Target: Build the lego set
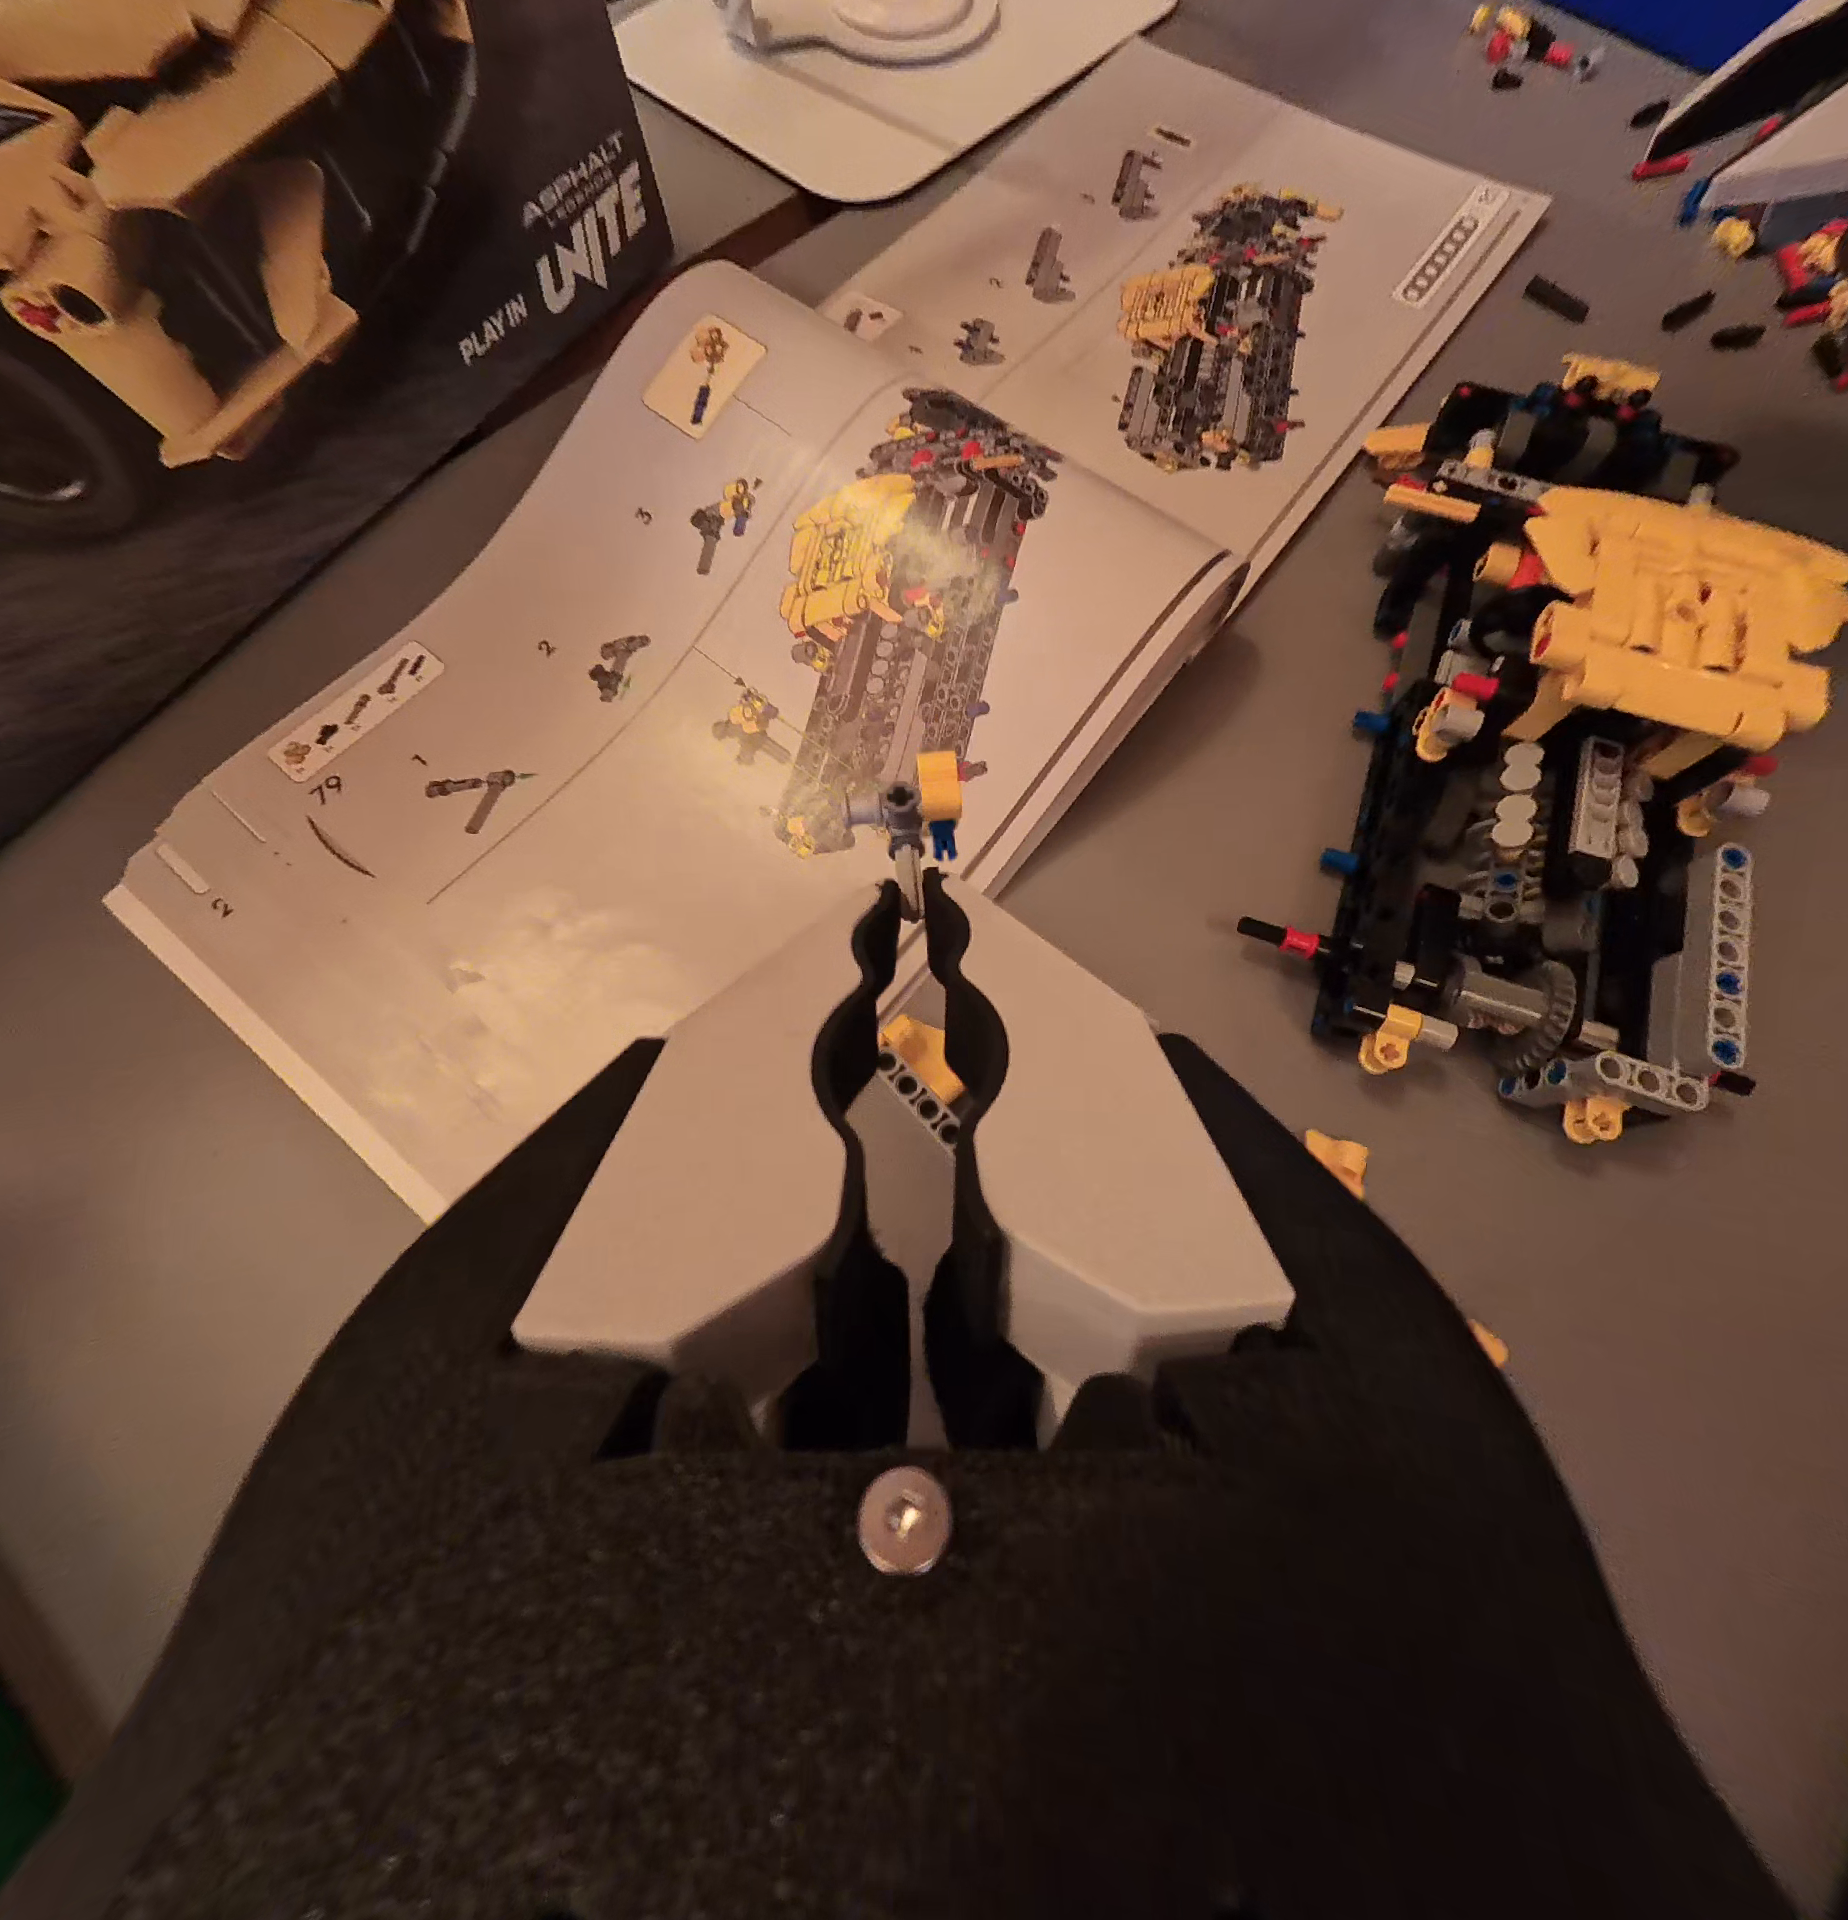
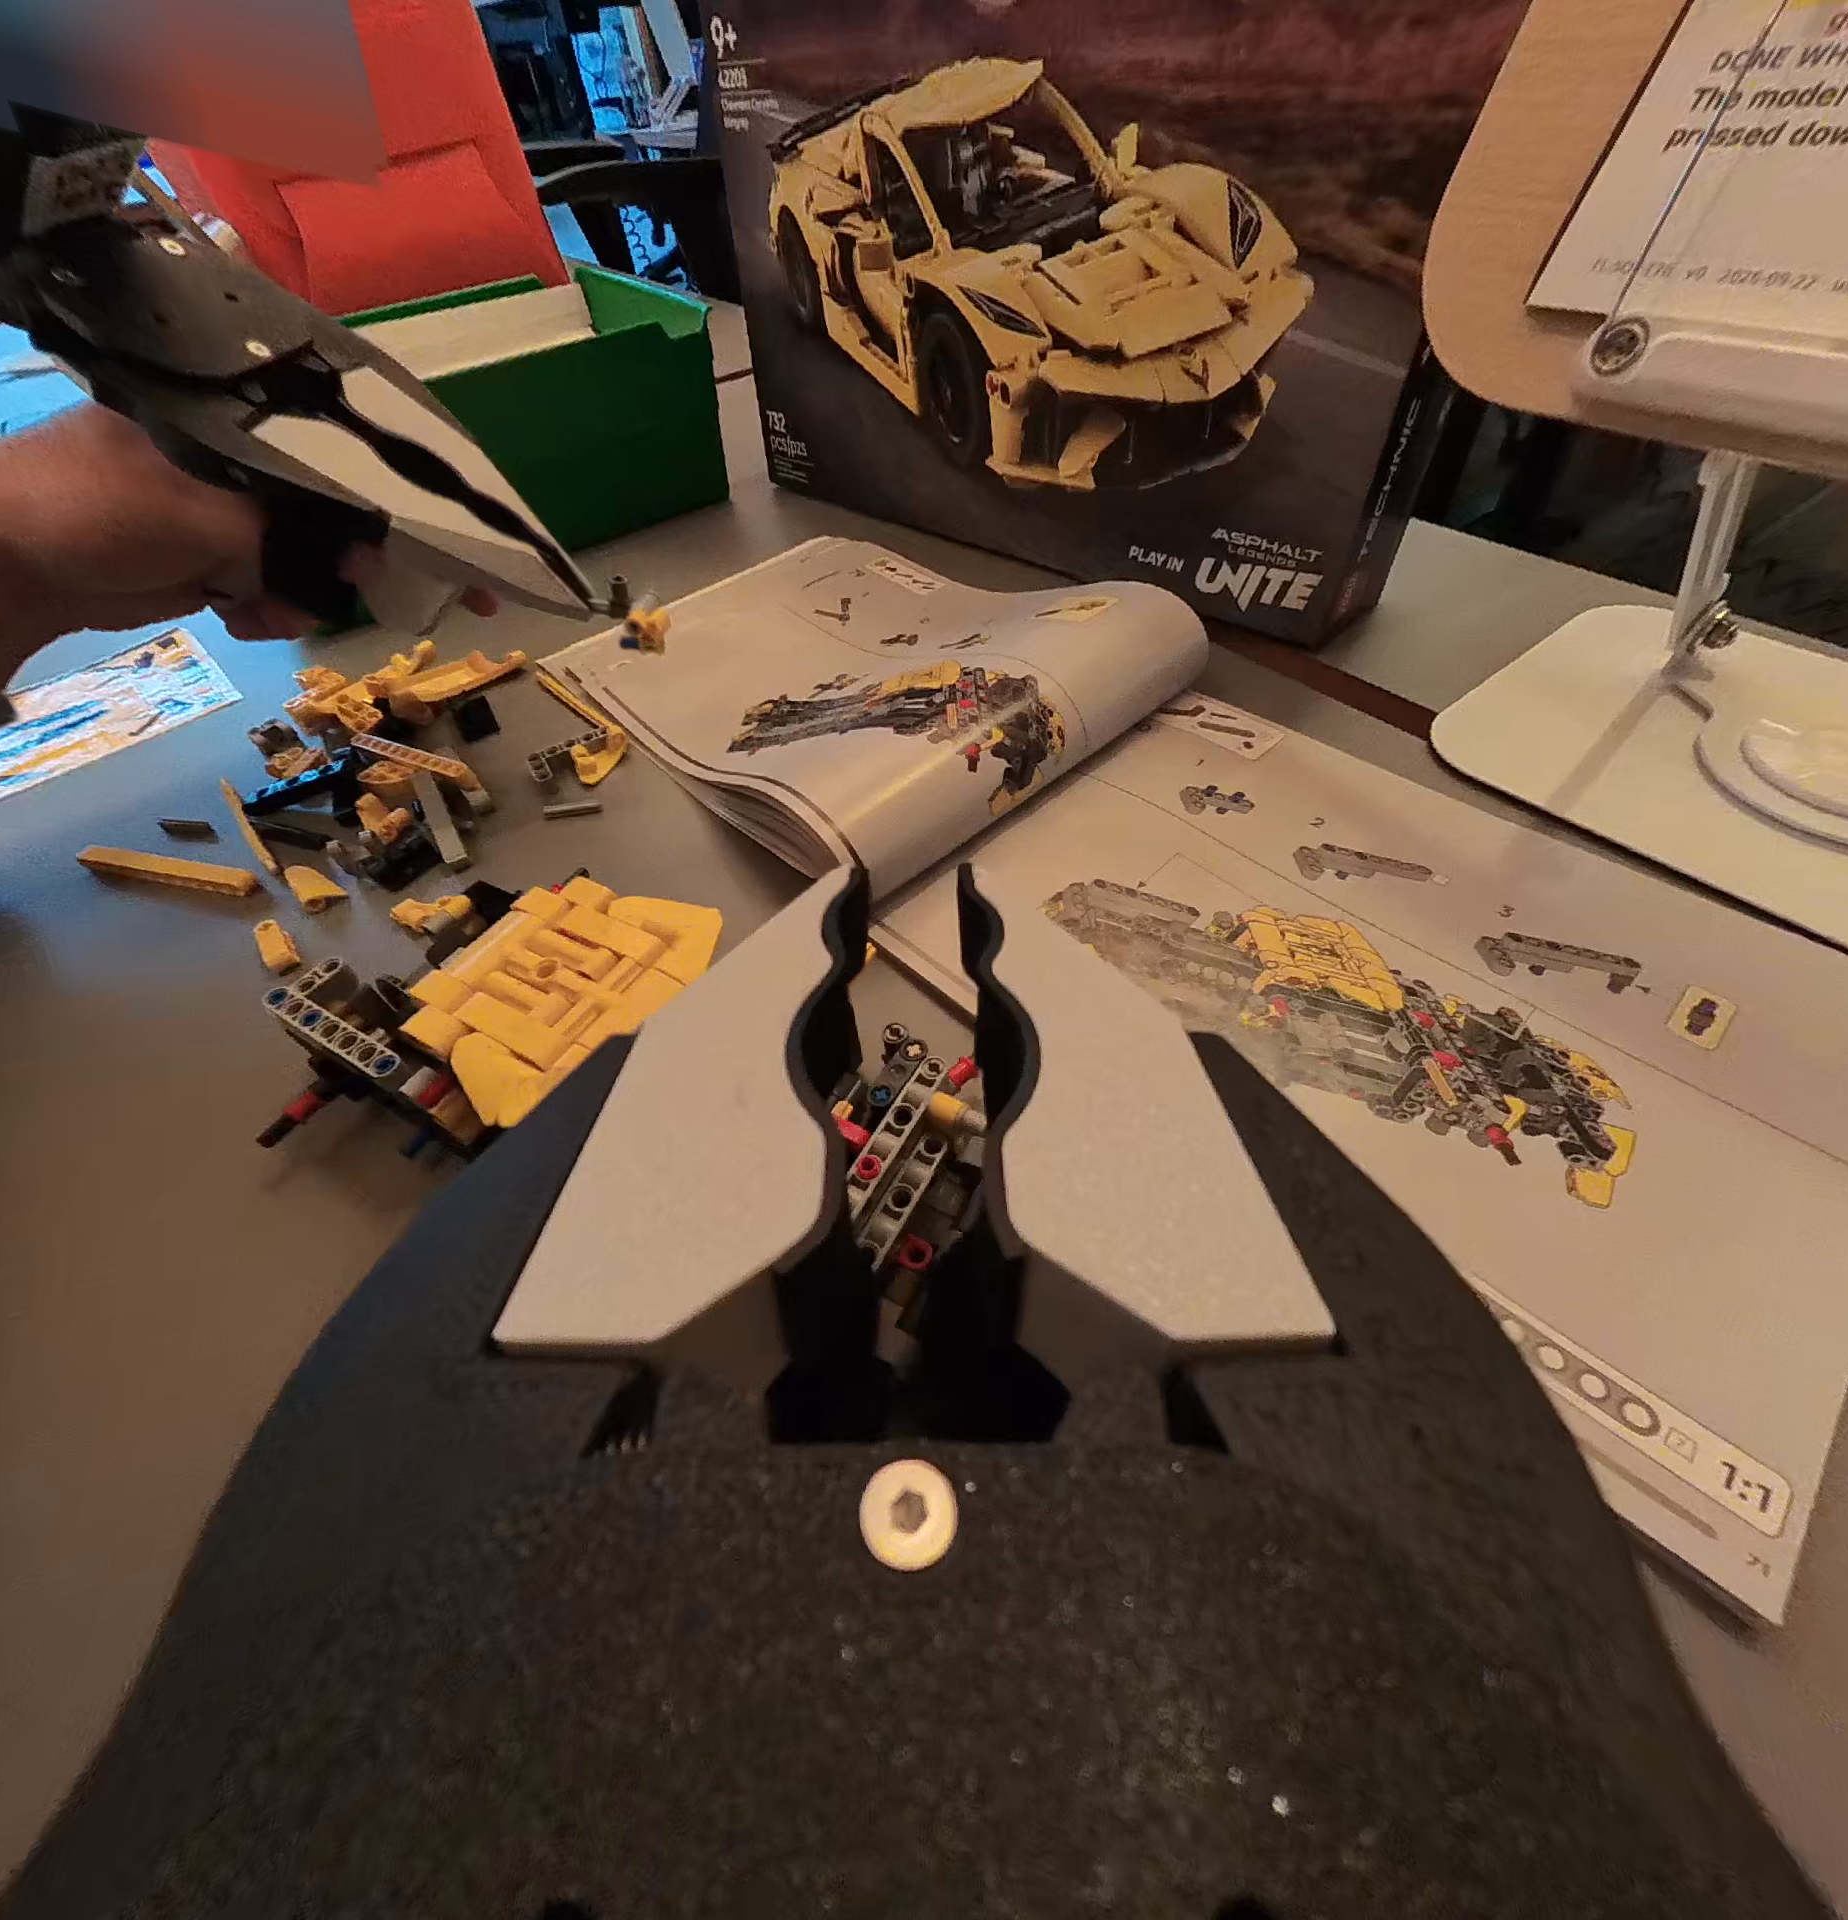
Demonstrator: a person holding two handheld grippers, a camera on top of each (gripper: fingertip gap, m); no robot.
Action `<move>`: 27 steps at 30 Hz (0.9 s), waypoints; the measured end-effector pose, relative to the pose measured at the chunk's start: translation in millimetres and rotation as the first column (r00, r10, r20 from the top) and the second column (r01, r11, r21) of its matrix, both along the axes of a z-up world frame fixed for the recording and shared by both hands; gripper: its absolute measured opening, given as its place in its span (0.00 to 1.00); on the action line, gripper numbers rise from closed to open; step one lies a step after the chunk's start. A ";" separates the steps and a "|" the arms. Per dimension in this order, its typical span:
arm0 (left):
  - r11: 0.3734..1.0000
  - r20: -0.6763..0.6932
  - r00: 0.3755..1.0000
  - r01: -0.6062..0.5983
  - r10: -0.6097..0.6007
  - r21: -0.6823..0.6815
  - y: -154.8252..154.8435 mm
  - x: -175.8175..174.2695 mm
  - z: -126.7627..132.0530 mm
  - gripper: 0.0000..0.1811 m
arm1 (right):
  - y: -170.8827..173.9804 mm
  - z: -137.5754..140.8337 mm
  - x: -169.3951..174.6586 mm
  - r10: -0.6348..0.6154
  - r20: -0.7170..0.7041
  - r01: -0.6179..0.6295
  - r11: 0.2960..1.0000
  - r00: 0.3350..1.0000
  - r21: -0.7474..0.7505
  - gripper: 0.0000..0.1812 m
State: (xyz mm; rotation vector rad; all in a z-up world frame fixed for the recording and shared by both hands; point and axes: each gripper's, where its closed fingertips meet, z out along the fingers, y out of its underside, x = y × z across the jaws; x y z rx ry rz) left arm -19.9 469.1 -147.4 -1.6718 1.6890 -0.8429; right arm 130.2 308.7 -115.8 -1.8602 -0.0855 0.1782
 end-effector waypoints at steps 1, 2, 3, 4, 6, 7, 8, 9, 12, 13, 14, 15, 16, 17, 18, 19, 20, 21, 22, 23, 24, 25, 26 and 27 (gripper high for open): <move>1.000 -0.011 1.000 0.006 -0.006 0.004 -0.6 -0.3 -3.1 0.02 | 0.1 -0.7 -0.5 0.005 -0.013 -0.005 1.000 1.000 -0.002 0.09; 1.000 -0.017 1.000 0.015 -0.015 0.010 -1.1 -0.8 -5.2 0.02 | -0.1 -0.6 -1.0 0.010 -0.028 -0.010 1.000 1.000 -0.002 0.09; 1.000 -0.017 1.000 0.019 -0.019 0.015 -1.0 -1.2 -5.9 0.02 | -0.3 0.6 -0.9 0.011 -0.038 -0.011 1.000 0.999 0.003 0.08; 1.000 -0.014 1.000 0.020 -0.020 0.010 -0.9 -1.7 -5.5 0.02 | -0.6 2.3 -0.1 0.009 -0.045 -0.009 1.000 0.999 0.012 0.08; 1.000 0.001 1.000 0.012 -0.012 -0.004 1.0 -2.4 -3.0 0.02 | -1.3 3.5 1.1 0.008 -0.056 -0.007 1.000 0.998 0.018 0.08; 1.000 0.011 1.000 0.009 -0.009 -0.007 2.0 -2.7 -1.4 0.02 | -1.4 2.8 1.5 0.008 -0.062 -0.008 1.000 0.998 0.015 0.08; 1.000 0.018 1.000 0.009 -0.009 -0.013 2.2 -3.0 -0.2 0.02 | -1.4 2.0 2.1 0.007 -0.067 -0.007 1.000 0.998 0.012 0.08; 1.000 0.024 1.000 0.011 -0.010 -0.016 1.9 -3.0 0.9 0.02 | -1.3 1.2 2.5 0.007 -0.072 -0.006 1.000 0.997 0.009 0.08; 1.000 0.027 1.000 0.014 -0.014 -0.023 1.0 -3.7 1.6 0.02 | -0.8 -1.7 2.4 0.008 -0.085 -0.009 1.000 0.996 -0.002 0.08; 1.000 0.030 0.999 0.017 -0.016 -0.024 0.7 -3.5 1.8 0.02 | -0.6 -2.2 2.0 0.010 -0.086 -0.010 1.000 0.996 -0.003 0.07; 0.999 0.033 0.999 0.020 -0.019 -0.030 0.1 -3.2 2.0 0.02 | -0.4 -2.4 1.7 0.010 -0.085 -0.010 1.000 0.996 -0.004 0.07; 0.999 0.035 0.999 0.022 -0.021 -0.033 -0.4 -2.8 2.1 0.02 | -0.4 -2.9 1.2 0.011 -0.083 -0.012 1.000 0.996 -0.006 0.07; 0.999 0.037 0.999 0.025 -0.024 -0.031 -0.8 -2.6 2.2 0.02 | -0.3 -3.2 0.7 0.012 -0.079 -0.013 1.000 0.997 -0.008 0.07; 0.999 0.041 0.999 0.027 -0.026 -0.030 -1.1 -2.2 2.7 0.02 | -0.1 -3.6 0.2 0.013 -0.075 -0.014 1.000 0.997 -0.009 0.07; 0.999 0.045 0.999 0.031 -0.029 -0.032 -2.0 -1.8 3.4 0.02 | 0.1 -4.0 -0.4 0.014 -0.072 -0.015 1.000 0.997 -0.011 0.07; 0.999 0.049 0.998 0.035 -0.033 -0.036 -3.1 -1.4 4.4 0.02 | 0.2 -4.2 -1.3 0.017 -0.071 -0.017 1.000 0.997 -0.013 0.07; 0.999 0.055 0.998 0.037 -0.035 -0.035 -3.7 -1.0 5.6 0.02 | 0.3 -3.9 -2.5 0.020 -0.073 -0.021 1.000 0.997 -0.011 0.07; 0.999 0.059 0.997 0.041 -0.039 -0.036 -4.9 -0.7 6.9 0.02 | 0.5 -3.6 -3.9 0.025 -0.078 -0.026 1.000 0.997 -0.010 0.07; 0.998 0.067 0.997 0.048 -0.045 -0.039 -6.8 -0.2 8.5 0.02 | 0.6 -3.2 -5.6 0.032 -0.086 -0.033 0.999 0.996 -0.010 0.07; 0.998 0.079 0.996 0.055 -0.052 -0.038 -8.9 0.9 11.2 0.02 | 0.8 -3.1 -7.8 0.042 -0.096 -0.043 0.999 0.994 -0.010 0.07; 0.997 0.093 0.994 0.064 -0.060 -0.034 -11.3 2.3 14.4 0.02 | 1.3 -3.7 -11.5 0.064 -0.111 -0.065 0.998 0.992 -0.011 0.05; 0.997 0.107 0.992 0.072 -0.068 -0.031 -13.3 3.8 17.5 0.02 | 2.9 -3.9 -16.0 0.092 -0.130 -0.094 0.996 0.987 -0.010 0.06; 0.997 0.124 0.990 0.077 -0.073 -0.028 -14.8 5.2 20.7 0.02 | 5.9 -2.6 -21.4 0.125 -0.156 -0.128 0.992 0.980 -0.013 0.09; 0.996 0.147 0.986 0.084 -0.079 -0.029 -16.7 6.8 24.5 0.02 | 10.7 1.1 -26.0 0.145 -0.186 -0.152 0.988 0.972 -0.025 0.12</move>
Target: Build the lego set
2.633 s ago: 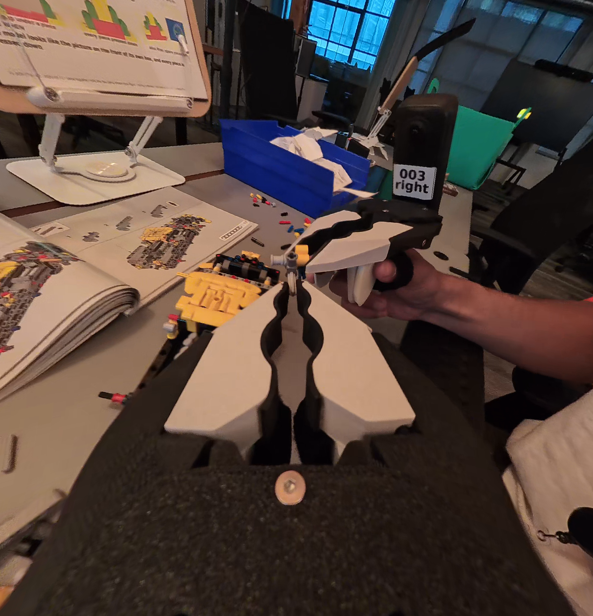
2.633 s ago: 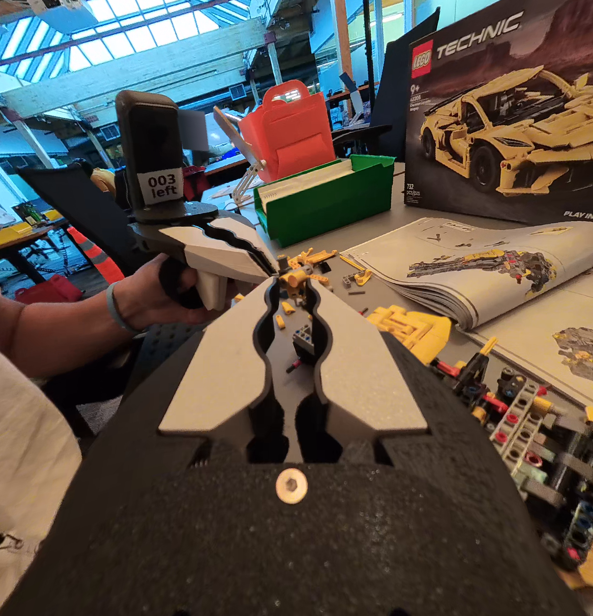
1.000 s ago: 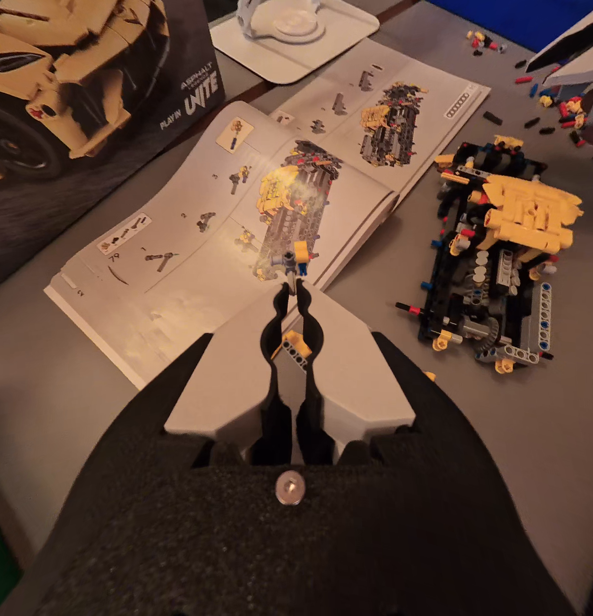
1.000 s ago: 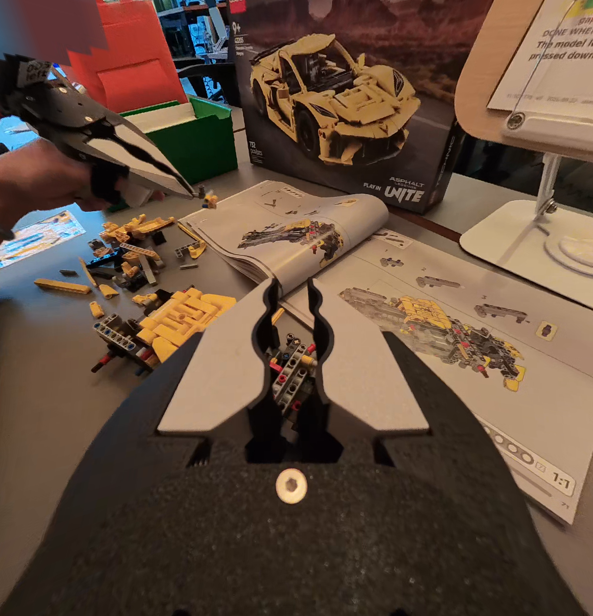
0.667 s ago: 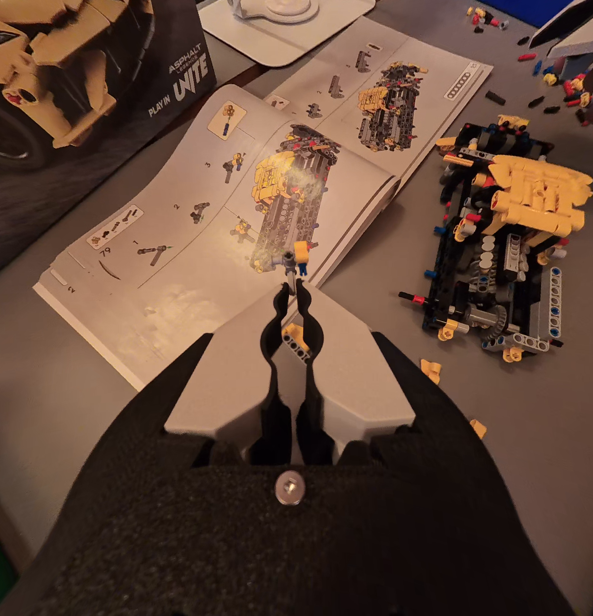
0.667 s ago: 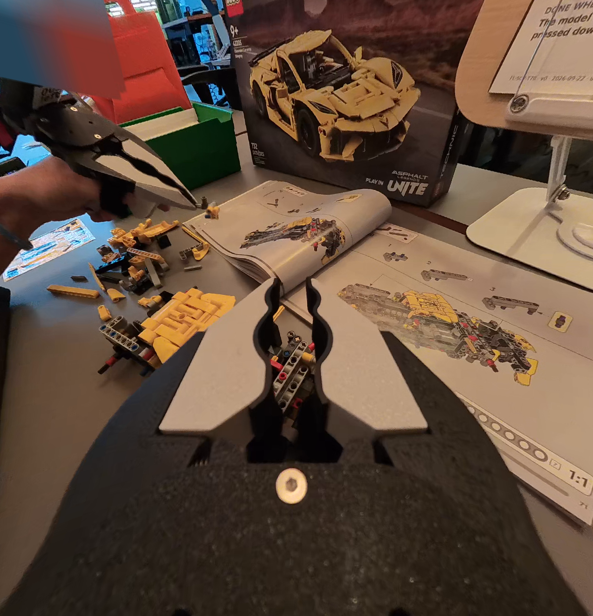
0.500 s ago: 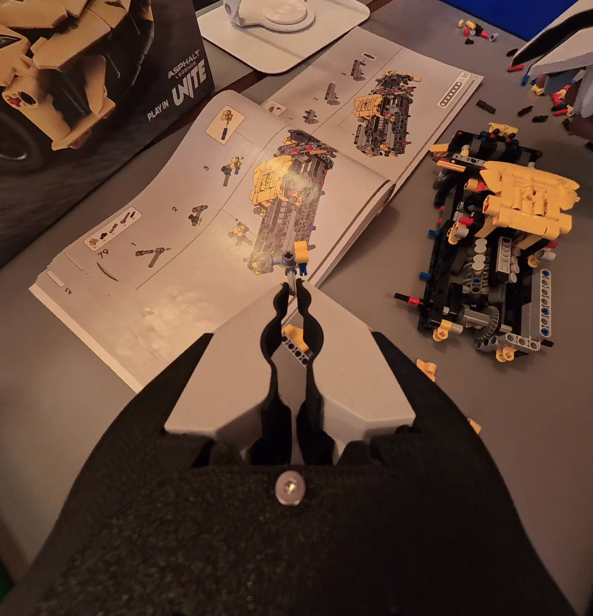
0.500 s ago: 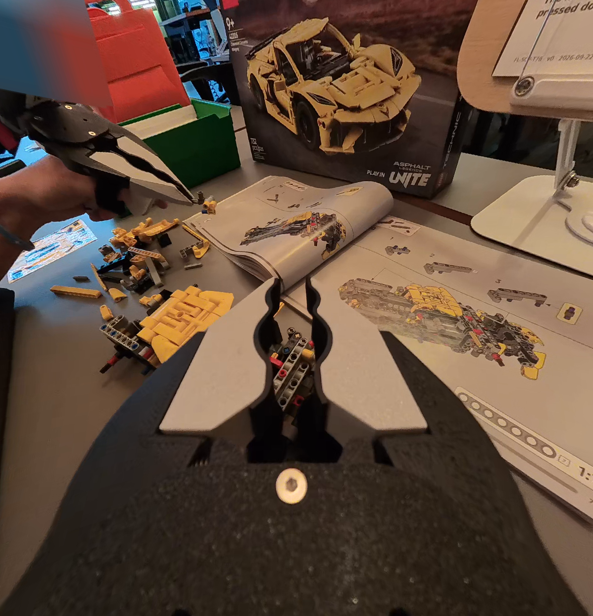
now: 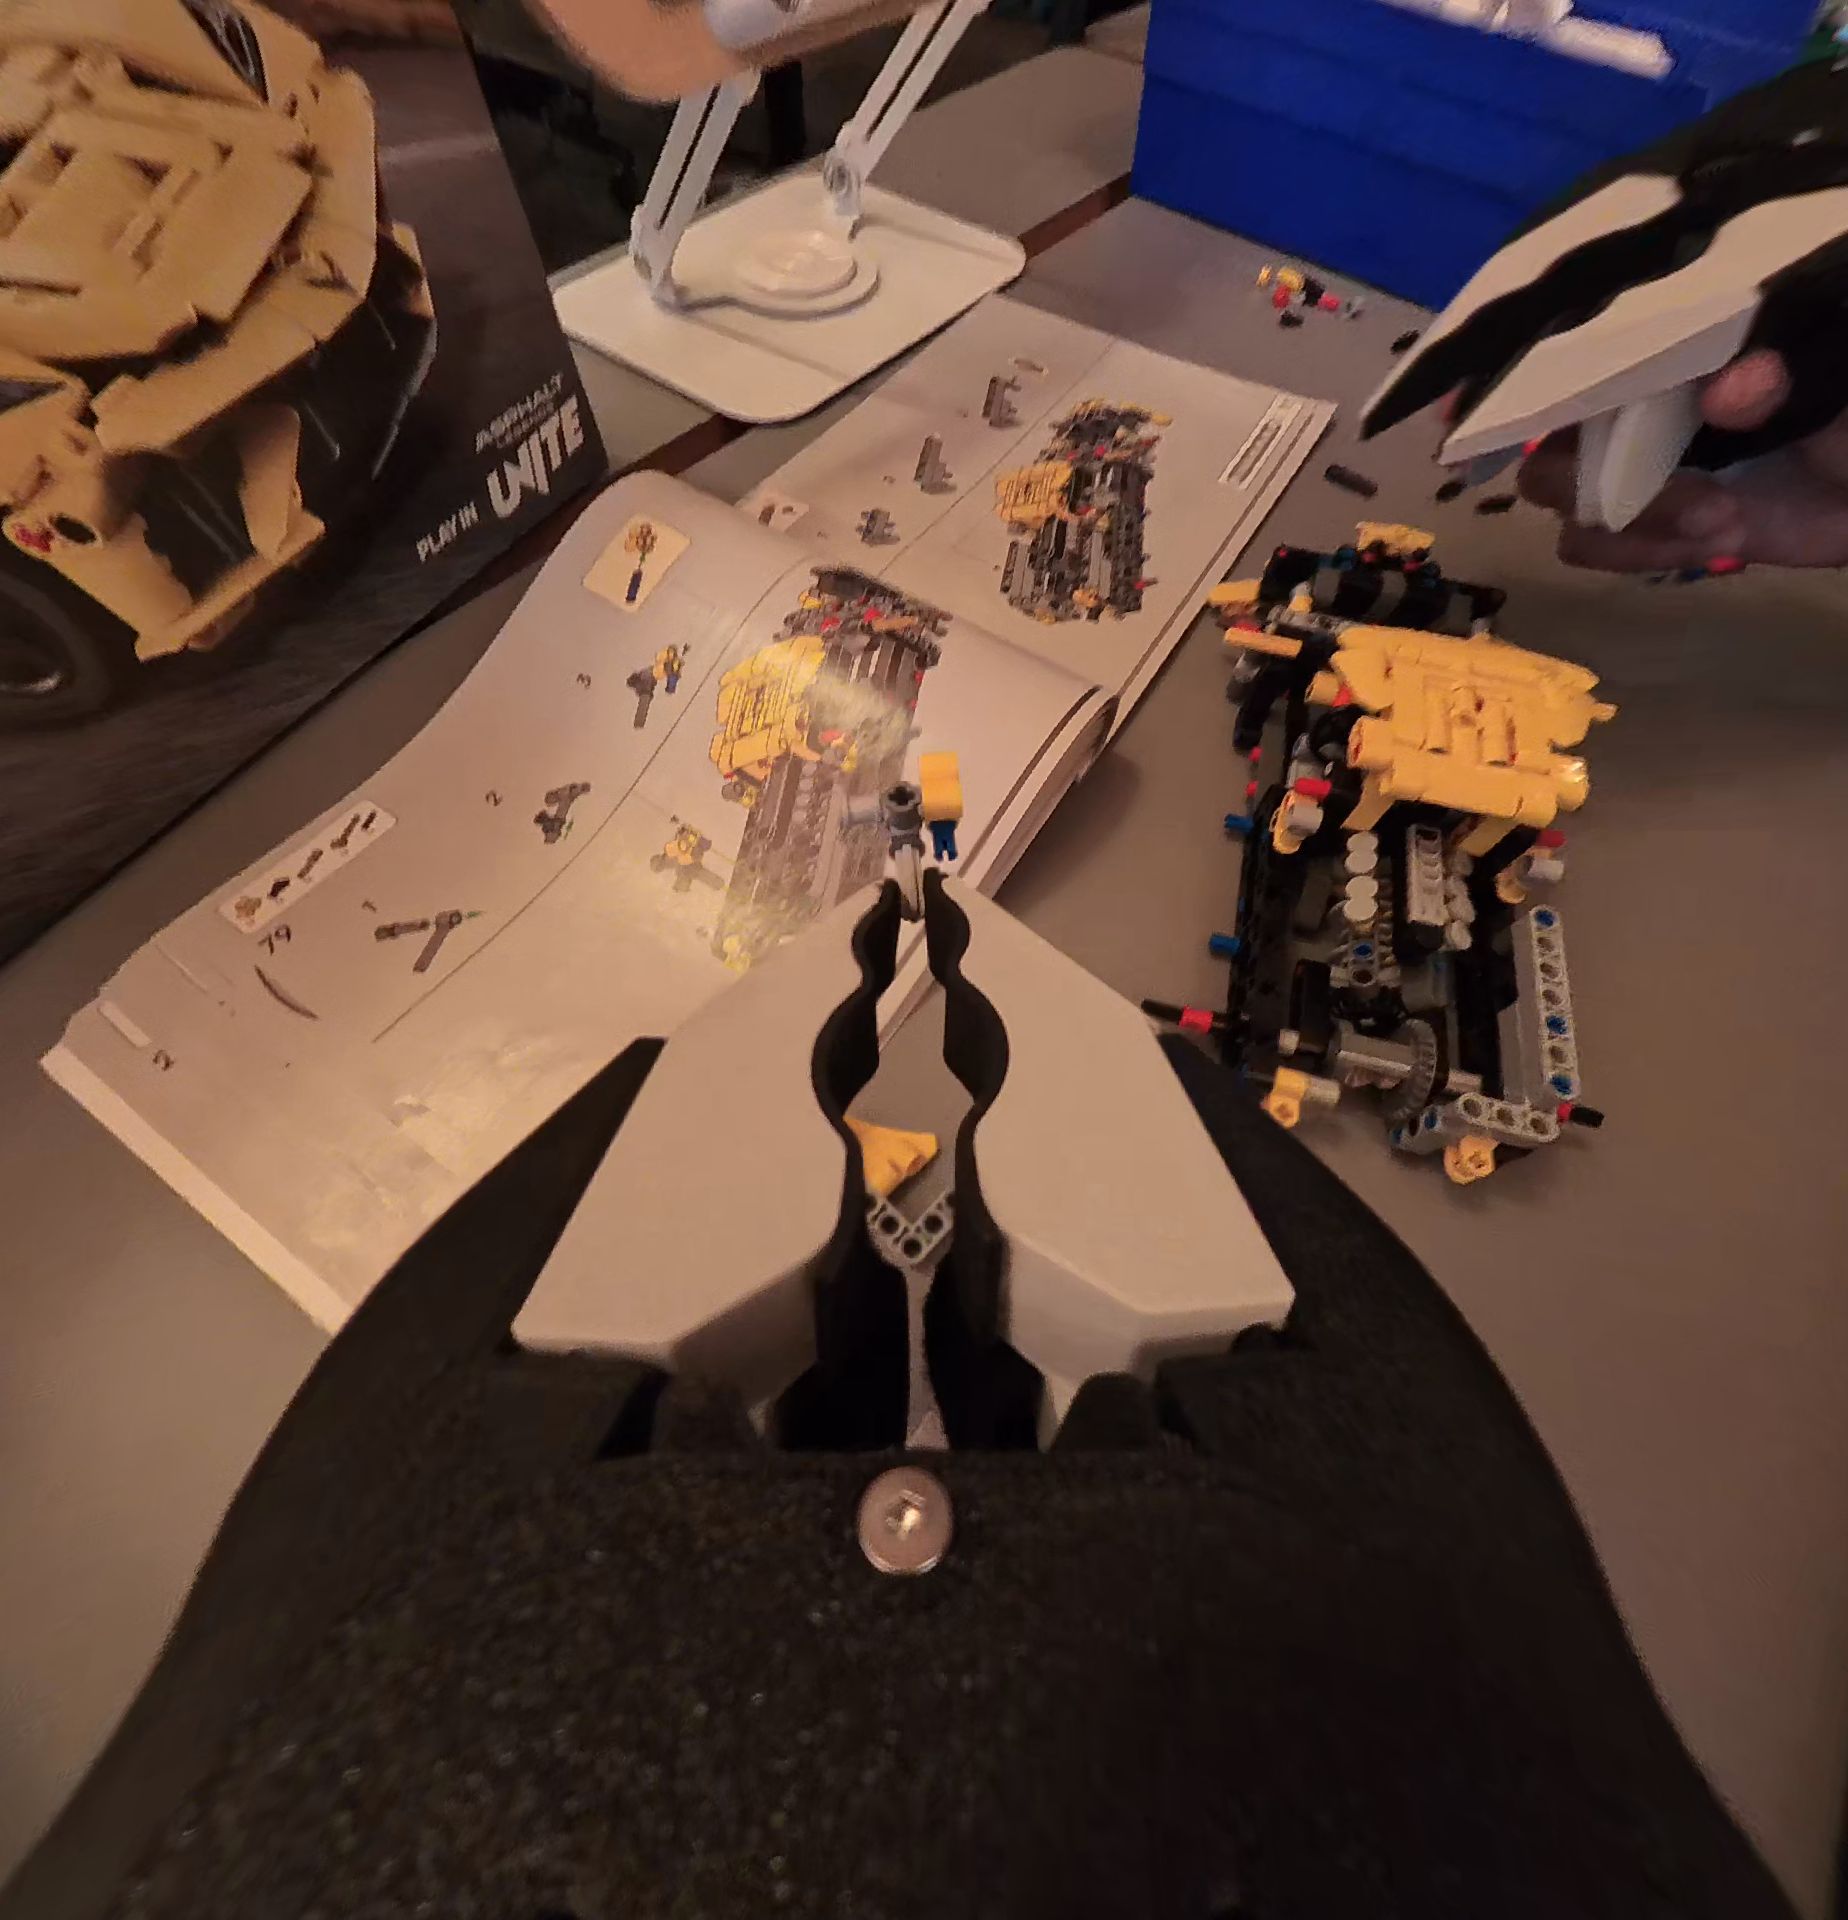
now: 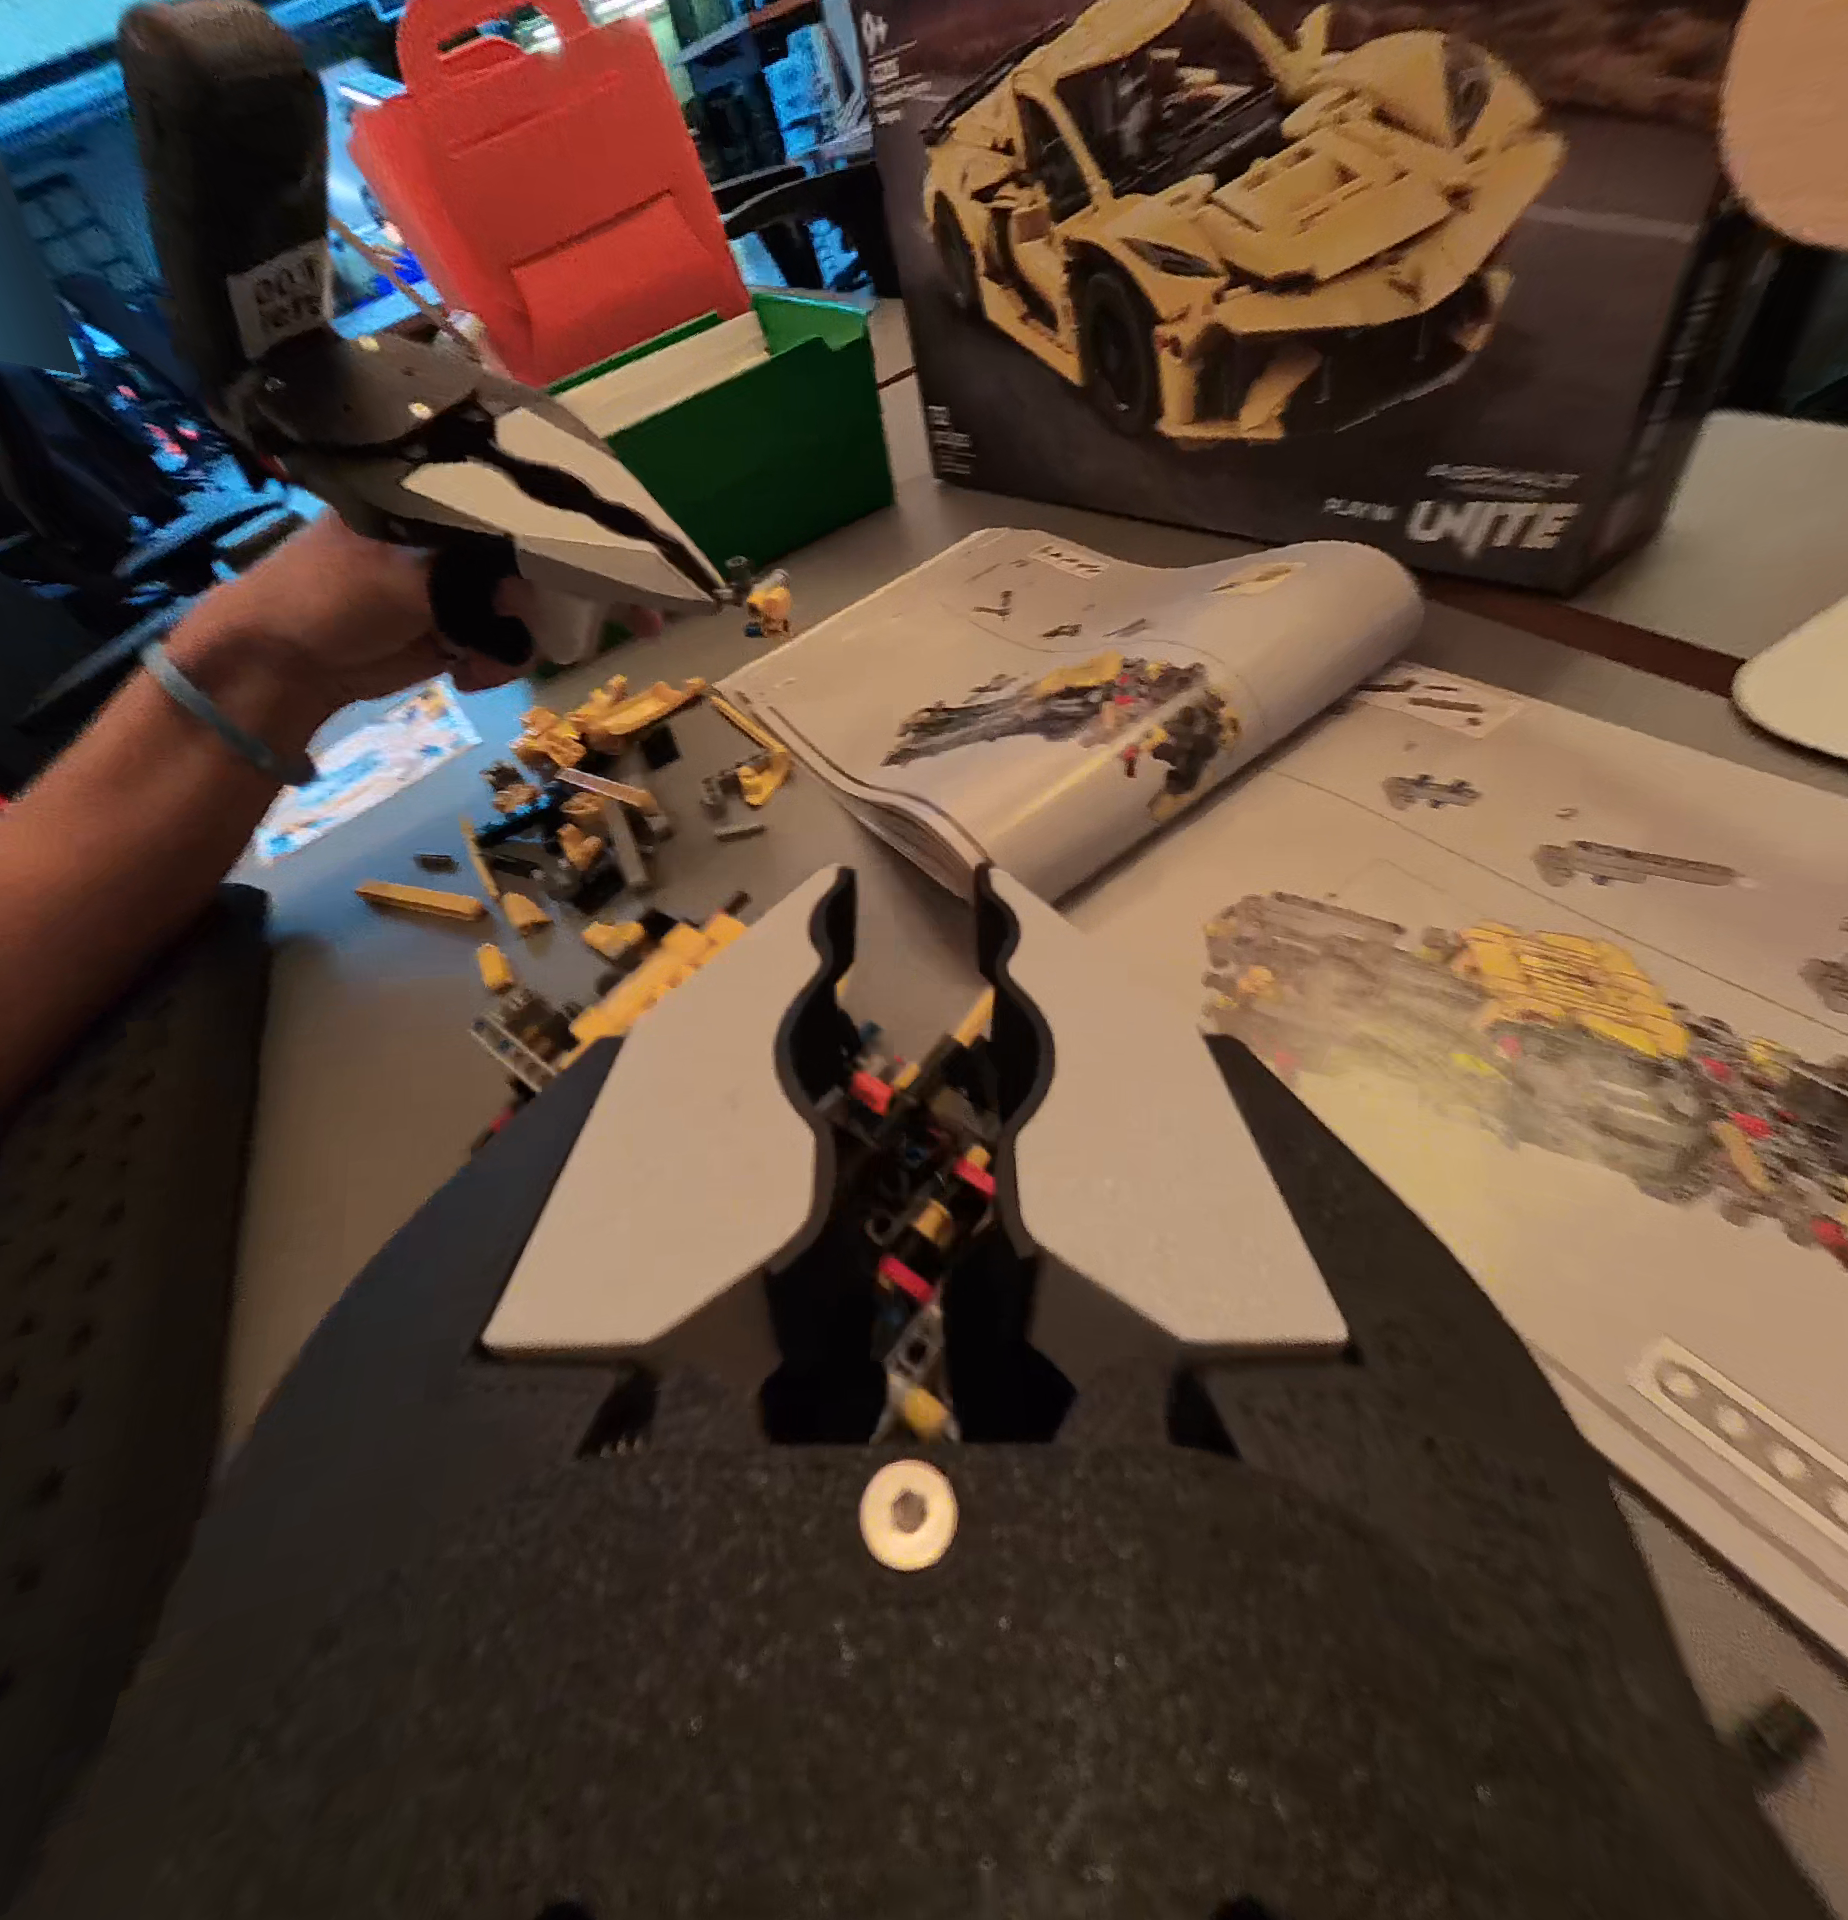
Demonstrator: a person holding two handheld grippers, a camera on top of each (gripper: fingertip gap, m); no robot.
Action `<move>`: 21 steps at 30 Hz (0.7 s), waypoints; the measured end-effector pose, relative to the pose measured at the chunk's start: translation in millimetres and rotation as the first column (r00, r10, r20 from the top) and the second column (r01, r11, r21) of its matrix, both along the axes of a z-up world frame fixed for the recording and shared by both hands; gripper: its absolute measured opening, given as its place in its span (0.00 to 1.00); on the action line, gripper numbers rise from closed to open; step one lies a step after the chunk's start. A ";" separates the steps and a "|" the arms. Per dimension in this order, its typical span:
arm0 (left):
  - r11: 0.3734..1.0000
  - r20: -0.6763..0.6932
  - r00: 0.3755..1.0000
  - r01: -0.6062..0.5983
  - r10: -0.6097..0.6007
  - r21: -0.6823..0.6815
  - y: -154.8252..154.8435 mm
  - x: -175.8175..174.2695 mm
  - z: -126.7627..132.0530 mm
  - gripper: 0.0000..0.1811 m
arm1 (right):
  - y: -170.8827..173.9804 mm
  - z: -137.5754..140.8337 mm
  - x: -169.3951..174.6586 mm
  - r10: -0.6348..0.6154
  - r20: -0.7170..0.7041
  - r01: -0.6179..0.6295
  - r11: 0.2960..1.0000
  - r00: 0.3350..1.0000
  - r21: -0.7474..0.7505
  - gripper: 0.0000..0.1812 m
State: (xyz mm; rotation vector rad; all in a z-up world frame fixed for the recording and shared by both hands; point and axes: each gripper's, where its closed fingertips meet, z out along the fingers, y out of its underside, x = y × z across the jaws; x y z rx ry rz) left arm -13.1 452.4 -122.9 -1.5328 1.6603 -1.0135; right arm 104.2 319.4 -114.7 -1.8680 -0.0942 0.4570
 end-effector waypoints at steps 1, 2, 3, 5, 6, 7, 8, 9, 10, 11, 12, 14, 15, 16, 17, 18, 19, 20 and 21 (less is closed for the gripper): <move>1.000 0.035 0.999 0.011 -0.011 -0.009 -3.1 2.3 5.6 0.03 | 6.3 7.9 -5.8 0.022 -0.028 -0.022 1.000 0.999 -0.012 0.14; 1.000 0.077 0.997 0.025 -0.023 -0.017 -7.0 4.6 12.7 0.02 | 13.6 19.5 -14.5 0.052 -0.052 -0.053 0.999 0.997 -0.011 0.15; 0.999 0.121 0.992 0.041 -0.039 -0.017 -11.5 6.8 20.6 0.03 | 22.2 30.1 -24.5 0.085 -0.071 -0.086 0.996 0.994 -0.019 0.15; 0.998 0.207 0.976 0.070 -0.067 -0.007 -21.3 9.8 37.2 0.03 | 39.0 46.0 -53.8 0.199 -0.132 -0.208 0.977 0.971 -0.052 0.20; 0.997 0.245 0.966 0.080 -0.077 -0.002 -25.8 10.5 45.1 0.03 | 46.2 51.8 -69.0 0.259 -0.177 -0.273 0.960 0.950 -0.062 0.24; 0.996 0.278 0.956 0.091 -0.088 0.001 -30.1 10.5 52.6 0.03 | 53.3 54.1 -81.0 0.298 -0.204 -0.318 0.945 0.932 -0.074 0.25; 0.995 0.306 0.947 0.102 -0.097 -0.002 -34.0 10.3 59.0 0.03 | 60.2 53.6 -89.7 0.318 -0.203 -0.339 0.937 0.926 -0.081 0.27; 0.993 0.325 0.940 0.116 -0.106 -0.009 -37.5 10.0 63.9 0.02 | 66.3 51.6 -96.3 0.327 -0.179 -0.346 0.934 0.928 -0.089 0.27; 0.992 0.340 0.934 0.124 -0.113 -0.010 -40.3 9.7 67.4 0.02 | 71.3 49.3 -101.2 0.329 -0.151 -0.345 0.933 0.932 -0.100 0.26; 0.991 0.352 0.928 0.132 -0.121 -0.006 -43.0 9.4 70.3 0.02 | 75.4 49.0 -104.9 0.324 -0.134 -0.339 0.935 0.936 -0.103 0.25; 0.991 0.357 0.926 0.134 -0.125 0.000 -44.9 9.1 72.1 0.02 | 78.4 53.4 -108.0 0.320 -0.142 -0.333 0.939 0.937 -0.085 0.22; 0.991 0.369 0.921 0.128 -0.128 0.024 -45.8 7.7 75.9 0.02 | 81.0 66.7 -109.2 0.303 -0.196 -0.315 0.949 0.933 -0.033 0.17; 0.991 0.380 0.916 0.130 -0.130 0.025 -46.6 6.7 79.0 0.02 | 81.0 72.0 -109.1 0.299 -0.220 -0.310 0.951 0.929 -0.017 0.15; 0.991 0.390 0.912 0.132 -0.131 0.026 -47.3 6.1 81.8 0.02 | 80.8 76.0 -109.4 0.293 -0.232 -0.303 0.953 0.927 -0.007 0.14; 0.990 0.394 0.908 0.139 -0.143 0.040 -49.3 5.6 82.8 0.02 | 80.7 78.4 -110.5 0.288 -0.221 -0.296 0.955 0.932 -0.004 0.14; 0.988 0.396 0.905 0.140 -0.155 0.066 -51.2 5.5 82.5 0.02 | 80.7 79.1 -112.6 0.284 -0.193 -0.290 0.957 0.939 -0.007 0.14; 0.986 0.386 0.908 0.141 -0.164 0.087 -52.9 6.3 80.6 0.02 | 81.0 81.1 -114.7 0.280 -0.165 -0.284 0.959 0.946 -0.003 0.14; 0.985 0.376 0.911 0.142 -0.170 0.100 -54.5 7.4 78.6 0.02 | 81.4 83.5 -117.3 0.278 -0.151 -0.281 0.960 0.949 0.002 0.14; 0.984 0.371 0.913 0.136 -0.169 0.114 -55.1 8.6 77.6 0.02 | 82.3 83.9 -118.9 0.273 -0.143 -0.277 0.961 0.951 -0.005 0.13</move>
